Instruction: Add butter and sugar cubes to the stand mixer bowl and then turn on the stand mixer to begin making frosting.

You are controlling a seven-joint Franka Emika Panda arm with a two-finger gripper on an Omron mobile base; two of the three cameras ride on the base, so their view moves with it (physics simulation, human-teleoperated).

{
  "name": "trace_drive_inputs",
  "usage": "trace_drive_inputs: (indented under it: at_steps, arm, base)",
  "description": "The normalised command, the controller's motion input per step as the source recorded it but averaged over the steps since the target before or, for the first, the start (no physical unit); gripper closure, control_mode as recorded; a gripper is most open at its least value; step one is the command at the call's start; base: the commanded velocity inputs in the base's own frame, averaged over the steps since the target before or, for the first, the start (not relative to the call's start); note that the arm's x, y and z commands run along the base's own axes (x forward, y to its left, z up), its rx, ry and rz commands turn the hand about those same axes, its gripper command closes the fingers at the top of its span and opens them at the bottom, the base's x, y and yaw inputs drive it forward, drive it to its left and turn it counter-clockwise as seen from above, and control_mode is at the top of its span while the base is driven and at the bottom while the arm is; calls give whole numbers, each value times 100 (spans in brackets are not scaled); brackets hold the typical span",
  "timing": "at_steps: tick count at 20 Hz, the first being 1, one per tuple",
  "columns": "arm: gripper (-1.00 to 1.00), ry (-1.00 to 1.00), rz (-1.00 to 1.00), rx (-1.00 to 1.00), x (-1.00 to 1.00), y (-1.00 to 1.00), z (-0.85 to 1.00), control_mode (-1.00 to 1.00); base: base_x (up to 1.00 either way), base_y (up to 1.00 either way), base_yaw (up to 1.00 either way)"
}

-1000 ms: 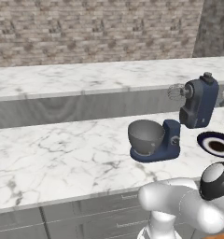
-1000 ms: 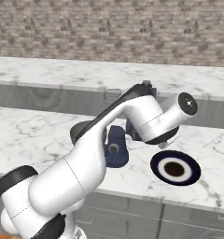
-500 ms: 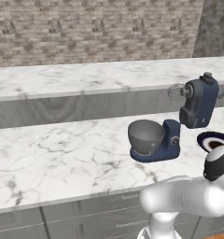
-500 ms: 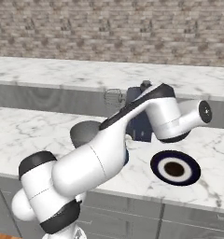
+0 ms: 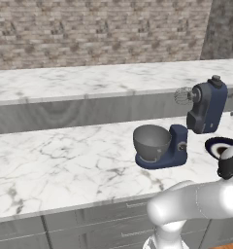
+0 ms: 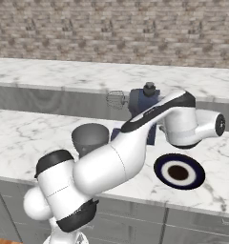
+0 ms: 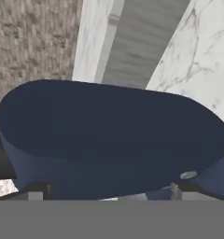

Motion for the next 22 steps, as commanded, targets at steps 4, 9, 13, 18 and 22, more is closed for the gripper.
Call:
trace_drive_inputs:
  at_steps: [4, 9, 13, 18, 22]
  arm:
    - [-100, -6, 0, 9, 31, -7, 0, -100]
    - [-100, -5, 0, 8, 31, 0, 0, -100]
    - [-100, -3, 0, 8, 31, 0, 0, -100]
    - [-100, -1, 0, 4, 31, 10, 0, -100]
    - [-100, 0, 0, 0, 13, 52, 0, -100]
  base:
    - [0, 0, 0]
    - [0, 0, 0]
    - [0, 0, 0]
    - [0, 0, 0]
    - [0, 0, 0]
